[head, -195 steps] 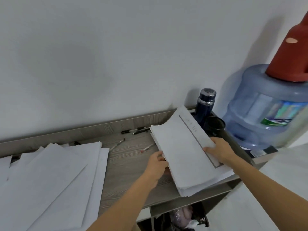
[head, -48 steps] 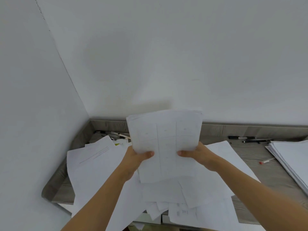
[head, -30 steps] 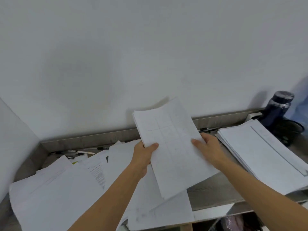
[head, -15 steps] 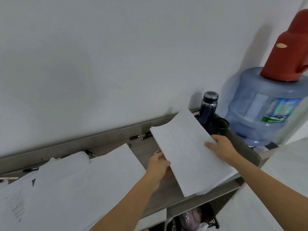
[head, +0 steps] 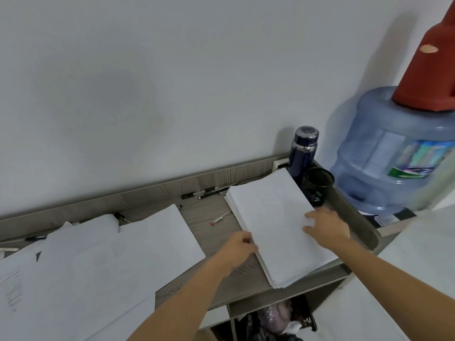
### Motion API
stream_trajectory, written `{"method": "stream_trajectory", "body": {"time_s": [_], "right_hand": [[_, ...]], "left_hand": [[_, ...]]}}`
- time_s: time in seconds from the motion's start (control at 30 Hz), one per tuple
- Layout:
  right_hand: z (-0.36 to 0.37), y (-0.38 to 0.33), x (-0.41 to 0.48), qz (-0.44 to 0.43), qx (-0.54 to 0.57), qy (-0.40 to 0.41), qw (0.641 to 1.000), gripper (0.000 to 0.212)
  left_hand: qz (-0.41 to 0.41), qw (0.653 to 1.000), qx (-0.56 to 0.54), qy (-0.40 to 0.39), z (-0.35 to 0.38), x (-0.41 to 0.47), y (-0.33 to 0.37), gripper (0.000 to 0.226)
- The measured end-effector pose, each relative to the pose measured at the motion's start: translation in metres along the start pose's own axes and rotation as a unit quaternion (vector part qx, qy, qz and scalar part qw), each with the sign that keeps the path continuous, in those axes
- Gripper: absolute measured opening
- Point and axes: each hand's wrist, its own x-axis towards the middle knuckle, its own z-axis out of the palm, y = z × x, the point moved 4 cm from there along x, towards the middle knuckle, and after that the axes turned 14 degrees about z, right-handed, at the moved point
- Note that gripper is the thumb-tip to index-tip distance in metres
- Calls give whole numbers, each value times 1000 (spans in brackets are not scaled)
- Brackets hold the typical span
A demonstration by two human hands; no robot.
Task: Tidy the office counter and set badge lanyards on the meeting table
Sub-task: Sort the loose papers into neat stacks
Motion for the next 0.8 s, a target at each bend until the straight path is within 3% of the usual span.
{"method": "stream_trajectory", "body": {"time_s": [0.07, 0.17, 0.23, 0.37, 0.47, 0.6, 0.67, 0.73, 0.8], "right_hand": [[-7, -12, -2, -22, -17, 42, 999, 46], [-20, -43, -14, -72, 52, 85, 992, 37], [-20, -75, -28, -113, 93, 67, 987, 33], [-3, -148, -61, -175, 180, -48, 967, 32], [23, -197, -84, -172, 235, -178, 940, 47], [56, -247, -108, -87, 327, -320, 885, 82], [65, -264, -115, -57, 340, -336, 877, 91], [74, -285, -129, -52, 311, -344, 884, 80], [80, -308, -144, -64, 298, -359, 882, 55]], "left_hand": [[-3, 999, -22, 23, -11, -4, 1, 16], [-2, 992, 16, 124, -43, -12, -4, 22], [9, 983, 47, 176, -73, -24, -13, 25], [7, 956, 155, 248, -148, -69, -24, 26], [-38, 931, 228, 282, -210, -108, -54, 29], [-151, 887, 344, 269, -280, -166, -103, 49], [-203, 871, 373, 248, -302, -195, -124, 62], [-221, 867, 386, 226, -320, -217, -145, 68], [-210, 862, 416, 198, -330, -229, -159, 70]]}}
